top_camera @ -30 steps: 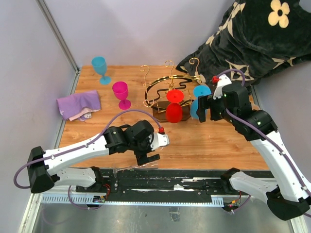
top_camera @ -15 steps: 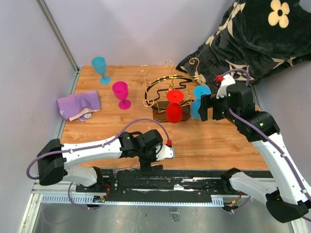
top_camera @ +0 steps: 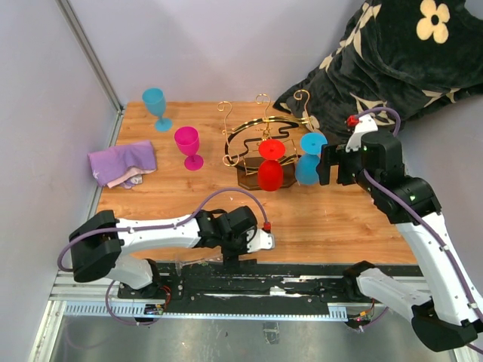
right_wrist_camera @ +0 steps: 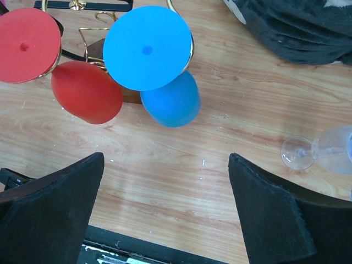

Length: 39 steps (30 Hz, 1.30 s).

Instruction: Take the wine glass off the wine glass rack

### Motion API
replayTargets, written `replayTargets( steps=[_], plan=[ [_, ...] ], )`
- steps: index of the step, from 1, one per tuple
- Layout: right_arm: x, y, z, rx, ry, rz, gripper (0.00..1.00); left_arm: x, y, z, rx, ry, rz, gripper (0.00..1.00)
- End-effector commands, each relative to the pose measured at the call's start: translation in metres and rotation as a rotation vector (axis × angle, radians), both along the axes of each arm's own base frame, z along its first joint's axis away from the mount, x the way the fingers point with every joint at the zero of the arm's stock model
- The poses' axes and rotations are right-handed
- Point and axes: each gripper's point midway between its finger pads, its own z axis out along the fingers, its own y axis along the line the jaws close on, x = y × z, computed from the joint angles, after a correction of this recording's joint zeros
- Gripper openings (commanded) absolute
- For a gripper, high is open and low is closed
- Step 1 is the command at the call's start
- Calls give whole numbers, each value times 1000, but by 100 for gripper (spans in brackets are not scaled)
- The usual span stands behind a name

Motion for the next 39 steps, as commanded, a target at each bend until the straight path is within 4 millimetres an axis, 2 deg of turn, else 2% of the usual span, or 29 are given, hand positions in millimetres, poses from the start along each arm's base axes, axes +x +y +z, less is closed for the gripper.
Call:
replayTargets(
  steps=[1, 6, 10, 15, 18, 24, 29, 39],
  plan=[
    [1, -12, 10, 8, -34, -54, 95, 0, -18, -6, -46, -3, -29, 97],
    [0, -16, 9, 6, -37, -66, 96, 1, -15, -19, -6, 6, -35, 90],
    [0, -19, 10, 10, -42, -73, 96, 0, -12, -22, 15, 8, -35, 86],
    [0, -20, 10, 17, -41, -79, 96, 3, -5, -24, 30, -13, -7, 77],
    [0, -20, 10, 24, -42, -80, 96, 7, -3, -19, 28, -32, 16, 71],
    [-1, -20, 12, 33, -51, -81, 96, 13, -2, -4, 8, -69, 40, 69],
    [-3, -24, 13, 32, -63, -92, 96, 13, -1, 5, -7, -74, 53, 61],
    [-5, -26, 16, 29, -81, -93, 96, 6, 5, -22, 78, -11, 57, 47]
  ],
)
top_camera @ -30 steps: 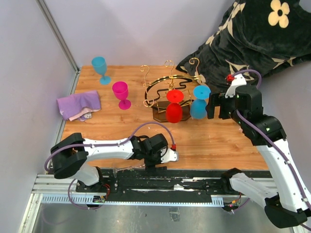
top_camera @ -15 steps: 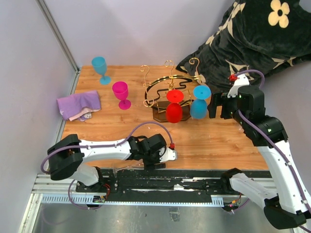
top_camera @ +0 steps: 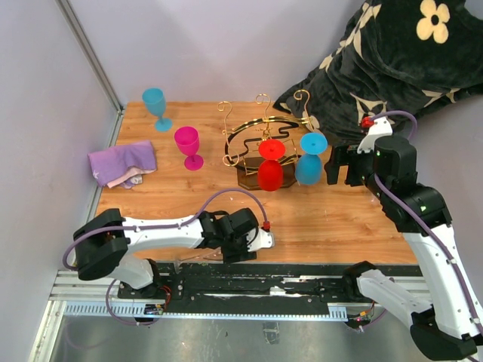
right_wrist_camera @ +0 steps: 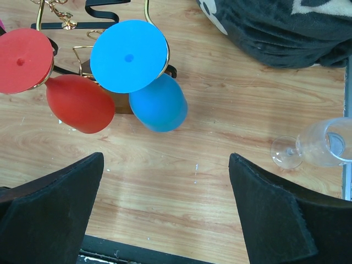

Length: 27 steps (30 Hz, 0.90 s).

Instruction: Take the wine glass off the wine glass rack

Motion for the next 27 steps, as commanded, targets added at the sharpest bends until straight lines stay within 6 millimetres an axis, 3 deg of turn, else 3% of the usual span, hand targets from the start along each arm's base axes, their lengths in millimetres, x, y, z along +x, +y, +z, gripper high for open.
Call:
replayTargets(
  steps=[1, 4, 8, 15, 19, 23, 25, 27],
  plan=[
    [0, -7, 2, 3, -22, -30, 96, -2, -3, -6, 24, 20, -2, 45],
    [0, -8, 2, 1, -24, -32, 96, 4, -4, -1, 26, -9, 10, 45],
    [0, -8, 2, 1, -27, -29, 96, 24, -4, 23, -10, -112, 51, 43],
    [2, -2, 0, 13, -22, -9, 96, 91, 11, 112, -273, -401, 294, 45],
    [4, 3, -3, 25, -12, 10, 96, 123, 37, 170, -431, -643, 444, 53],
    [4, 4, -4, 28, -12, 15, 96, 142, 78, 216, -595, -878, 645, 13],
    [5, 5, -5, 31, -12, 20, 96, 146, 99, 226, -640, -946, 726, 4],
    [5, 8, -5, 36, -10, 29, 96, 151, 114, 227, -650, -963, 782, 3]
  ],
)
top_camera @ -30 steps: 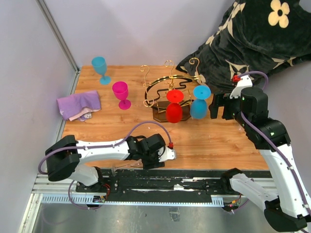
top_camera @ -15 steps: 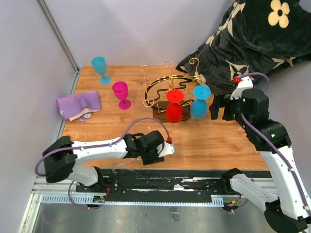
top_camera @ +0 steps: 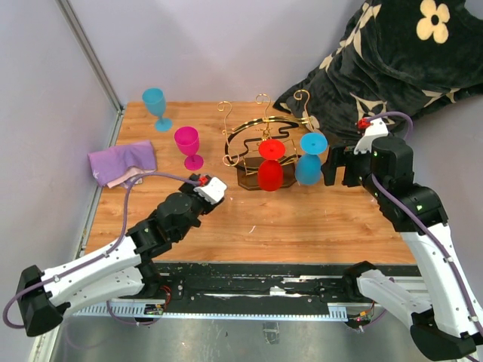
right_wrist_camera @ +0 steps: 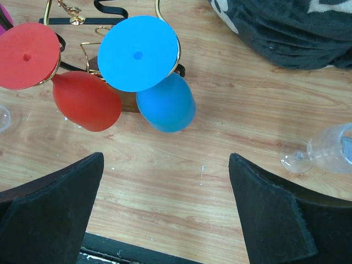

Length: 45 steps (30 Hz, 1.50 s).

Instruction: Take the wine glass off the wine glass rack

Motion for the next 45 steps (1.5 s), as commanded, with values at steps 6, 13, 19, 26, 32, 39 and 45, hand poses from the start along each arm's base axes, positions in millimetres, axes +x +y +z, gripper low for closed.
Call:
replayTargets(
  steps=[6, 13, 19, 26, 32, 39, 45],
  plan=[
    [5, 8, -1, 40, -4, 25, 96, 35, 70, 37, -205, -196, 313, 9],
    [5, 10, -5, 46, 1, 36, 96, 57, 121, 45, -364, -271, 532, 9],
    [5, 11, -6, 45, 2, 38, 96, 77, 143, 37, -394, -294, 644, 8],
    [4, 9, -7, 41, -3, 35, 96, 97, 165, 20, -455, -301, 754, 7],
    [3, 8, -9, 39, -7, 35, 96, 108, 172, 17, -531, -303, 778, 12],
    [2, 7, -9, 39, -14, 31, 97, 113, 178, 4, -563, -290, 804, 20],
    [2, 6, -10, 36, -17, 29, 97, 113, 182, -4, -568, -279, 821, 43]
  ],
)
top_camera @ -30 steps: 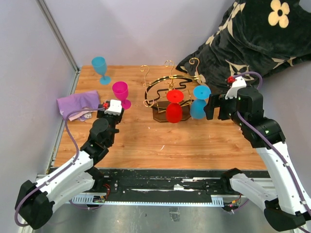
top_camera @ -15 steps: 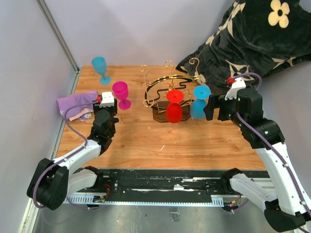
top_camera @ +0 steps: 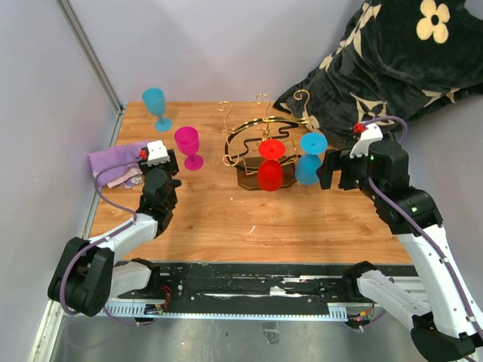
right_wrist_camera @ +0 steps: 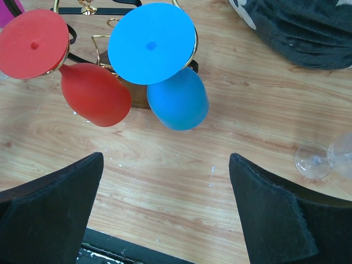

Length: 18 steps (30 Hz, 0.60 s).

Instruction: Take the wine glass off the wine glass rack

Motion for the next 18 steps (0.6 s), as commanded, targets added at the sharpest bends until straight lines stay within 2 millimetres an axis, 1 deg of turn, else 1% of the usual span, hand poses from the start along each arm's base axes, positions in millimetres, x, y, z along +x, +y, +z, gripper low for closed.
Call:
replayTargets(
  steps=[1, 2, 4, 5, 6, 7, 14, 18],
  plan=[
    [3, -5, 4, 7, -26, -21, 97, 1, 3, 8, -45, -57, 15, 46],
    [3, -4, 4, 8, -23, -20, 97, 1, 3, 9, -40, -55, 12, 53],
    [4, -4, 3, 8, -21, -19, 97, 2, 4, 11, -22, -39, 19, 76],
    [4, -4, 3, 7, -19, -19, 97, 3, 5, 12, -19, -30, 28, 85],
    [5, -4, 3, 6, -18, -20, 97, 3, 6, 14, -19, -29, 33, 93],
    [5, -4, 2, 6, -16, -21, 97, 4, 5, 15, -18, -31, 30, 99],
    [7, -4, 2, 1, -8, -25, 97, 8, 1, 23, -14, -36, 9, 100],
    [7, -6, 4, -5, -8, -34, 97, 5, 4, 39, -40, -61, 22, 100]
  ],
)
